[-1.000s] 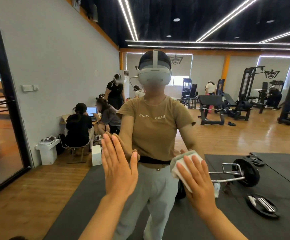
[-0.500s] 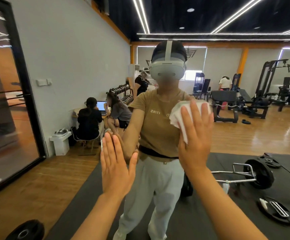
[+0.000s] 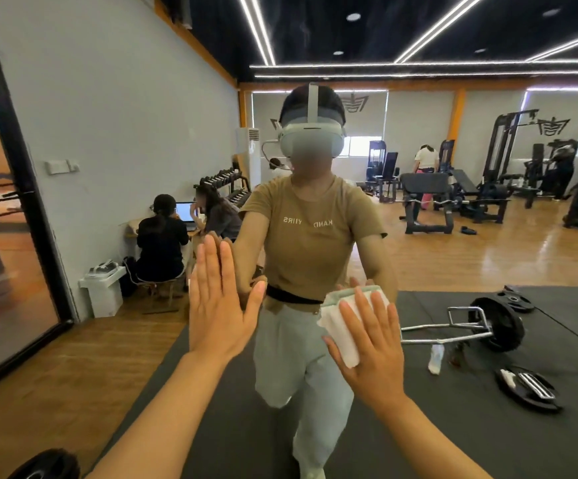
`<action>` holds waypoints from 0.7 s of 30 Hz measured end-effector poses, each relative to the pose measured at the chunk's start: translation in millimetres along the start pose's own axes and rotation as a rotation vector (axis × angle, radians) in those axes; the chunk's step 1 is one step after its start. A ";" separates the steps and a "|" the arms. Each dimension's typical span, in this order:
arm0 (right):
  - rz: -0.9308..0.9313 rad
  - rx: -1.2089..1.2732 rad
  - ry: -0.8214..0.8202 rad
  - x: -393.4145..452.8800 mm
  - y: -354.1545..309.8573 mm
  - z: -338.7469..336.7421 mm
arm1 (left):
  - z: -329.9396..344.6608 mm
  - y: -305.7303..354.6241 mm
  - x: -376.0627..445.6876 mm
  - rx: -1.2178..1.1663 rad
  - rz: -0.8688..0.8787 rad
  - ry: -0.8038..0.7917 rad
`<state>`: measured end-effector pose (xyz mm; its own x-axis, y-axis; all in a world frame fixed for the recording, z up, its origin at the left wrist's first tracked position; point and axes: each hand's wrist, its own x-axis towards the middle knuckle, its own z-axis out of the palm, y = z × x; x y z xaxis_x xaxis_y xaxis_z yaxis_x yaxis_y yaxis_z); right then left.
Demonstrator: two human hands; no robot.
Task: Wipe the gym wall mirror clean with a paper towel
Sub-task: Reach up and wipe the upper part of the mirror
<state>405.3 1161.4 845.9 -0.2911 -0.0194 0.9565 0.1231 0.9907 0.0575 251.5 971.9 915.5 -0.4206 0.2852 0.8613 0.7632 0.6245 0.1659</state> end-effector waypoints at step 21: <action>-0.102 -0.044 0.234 30.3 -12.8 23.7 | 32.1 -18.2 5.0 0.016 0.166 0.356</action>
<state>372.4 1151.3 867.3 -0.0775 -0.1550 0.9849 0.1468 0.9753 0.1650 219.7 985.2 901.3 -0.0930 0.1150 0.9890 0.7974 0.6034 0.0048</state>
